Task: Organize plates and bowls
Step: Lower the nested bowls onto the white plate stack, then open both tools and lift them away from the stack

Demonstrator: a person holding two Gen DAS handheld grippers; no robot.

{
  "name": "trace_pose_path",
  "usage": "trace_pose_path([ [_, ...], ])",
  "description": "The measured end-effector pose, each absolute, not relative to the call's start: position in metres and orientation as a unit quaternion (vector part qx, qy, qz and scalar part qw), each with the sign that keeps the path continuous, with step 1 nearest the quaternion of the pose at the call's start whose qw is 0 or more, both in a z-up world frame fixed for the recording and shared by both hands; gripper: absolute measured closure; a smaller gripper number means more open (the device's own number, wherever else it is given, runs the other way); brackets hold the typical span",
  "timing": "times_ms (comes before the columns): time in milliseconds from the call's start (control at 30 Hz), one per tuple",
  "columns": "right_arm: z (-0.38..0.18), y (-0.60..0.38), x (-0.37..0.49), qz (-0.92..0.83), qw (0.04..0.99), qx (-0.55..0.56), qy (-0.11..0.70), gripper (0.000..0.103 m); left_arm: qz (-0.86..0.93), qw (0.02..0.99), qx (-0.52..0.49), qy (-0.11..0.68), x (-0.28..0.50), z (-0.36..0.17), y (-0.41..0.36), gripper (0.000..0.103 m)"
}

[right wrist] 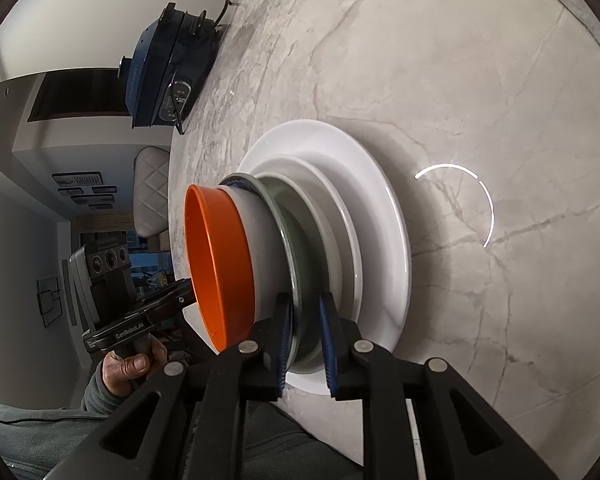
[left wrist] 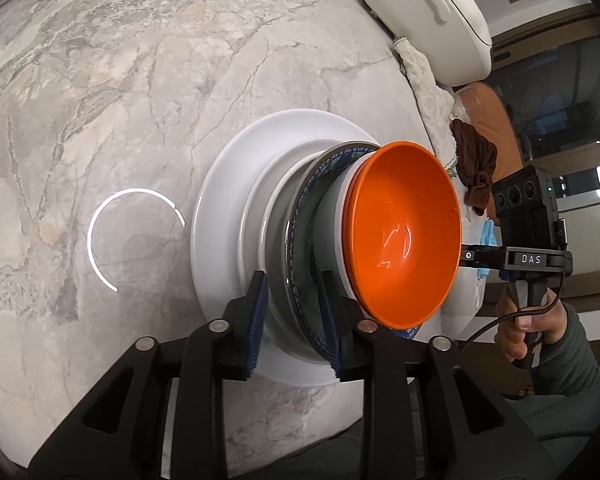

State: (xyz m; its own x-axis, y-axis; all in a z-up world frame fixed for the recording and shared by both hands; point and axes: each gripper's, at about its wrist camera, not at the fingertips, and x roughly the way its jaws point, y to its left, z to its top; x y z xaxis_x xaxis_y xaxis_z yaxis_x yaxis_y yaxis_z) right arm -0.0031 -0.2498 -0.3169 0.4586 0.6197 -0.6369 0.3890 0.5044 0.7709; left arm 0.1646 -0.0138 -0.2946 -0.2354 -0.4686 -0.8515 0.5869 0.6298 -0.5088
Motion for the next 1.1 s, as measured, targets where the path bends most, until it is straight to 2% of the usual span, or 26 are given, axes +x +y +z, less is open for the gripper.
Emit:
trace_pose_path([
  [67,-0.316,-0.25,-0.003,0.082,0.7,0.488,0.515,0.083,-0.42,0.623,0.049,0.658,0.166,-0.294,-0.008,0.052],
  [133,-0.315,-0.252,-0.005,0.08,0.701,0.486,0.515,0.078,-0.414,0.628,0.042,0.658,0.168,-0.293,-0.001,0.044],
  [167,-0.315,-0.253,-0.006,0.08,0.702,0.487,0.514,0.075,-0.414,0.629,0.037,0.657,0.168,-0.291,0.002,0.037],
  [200,-0.313,-0.254,-0.007,0.079,0.704,0.486,0.512,0.069,-0.412,0.632,0.035,0.656,0.167,-0.288,0.005,0.035],
  [267,-0.31,-0.255,-0.008,0.082,0.708,0.485,0.507,0.068,-0.414,0.635,0.028,0.652,0.165,-0.282,0.01,0.029],
  [333,-0.307,-0.255,-0.008,0.083,0.711,0.484,0.504,0.061,-0.411,0.639,0.027,0.649,0.163,-0.277,0.015,0.028],
  [400,-0.305,-0.256,-0.008,0.084,0.714,0.481,0.503,0.059,-0.408,0.649,0.025,0.642,0.162,-0.271,0.021,0.024],
  [467,-0.302,-0.257,-0.009,0.082,0.717,0.478,0.5,0.057,-0.394,0.675,0.03,0.623,0.161,-0.263,0.029,0.013],
  [500,-0.299,-0.258,-0.011,0.081,0.72,0.475,0.499,0.053,-0.383,0.695,0.038,0.608,0.16,-0.257,0.033,0.01],
  [533,-0.295,-0.259,-0.012,0.077,0.724,0.472,0.497,0.041,-0.372,0.715,0.049,0.59,0.159,-0.25,0.035,0.004],
  [567,-0.291,-0.261,-0.014,0.072,0.728,0.47,0.494,0.034,-0.366,0.737,0.062,0.565,0.156,-0.24,0.038,0.001],
  [633,-0.282,-0.267,-0.02,0.062,0.739,0.468,0.481,0.011,-0.356,0.786,0.095,0.497,0.145,-0.213,0.041,0.001],
  [667,-0.277,-0.271,-0.022,0.057,0.745,0.466,0.474,0.008,-0.347,0.811,0.113,0.457,0.136,-0.199,0.042,0.001],
  [700,-0.271,-0.274,-0.024,0.053,0.752,0.464,0.466,0.0,-0.339,0.829,0.124,0.427,0.129,-0.186,0.041,0.001],
  [1000,-0.22,-0.276,-0.034,0.072,0.818,0.404,0.404,0.0,-0.272,0.899,0.08,0.334,0.079,-0.099,0.051,0.001],
  [1100,-0.201,-0.266,-0.04,0.088,0.843,0.384,0.367,0.0,-0.292,0.885,0.009,0.363,0.076,-0.081,0.06,0.001],
])
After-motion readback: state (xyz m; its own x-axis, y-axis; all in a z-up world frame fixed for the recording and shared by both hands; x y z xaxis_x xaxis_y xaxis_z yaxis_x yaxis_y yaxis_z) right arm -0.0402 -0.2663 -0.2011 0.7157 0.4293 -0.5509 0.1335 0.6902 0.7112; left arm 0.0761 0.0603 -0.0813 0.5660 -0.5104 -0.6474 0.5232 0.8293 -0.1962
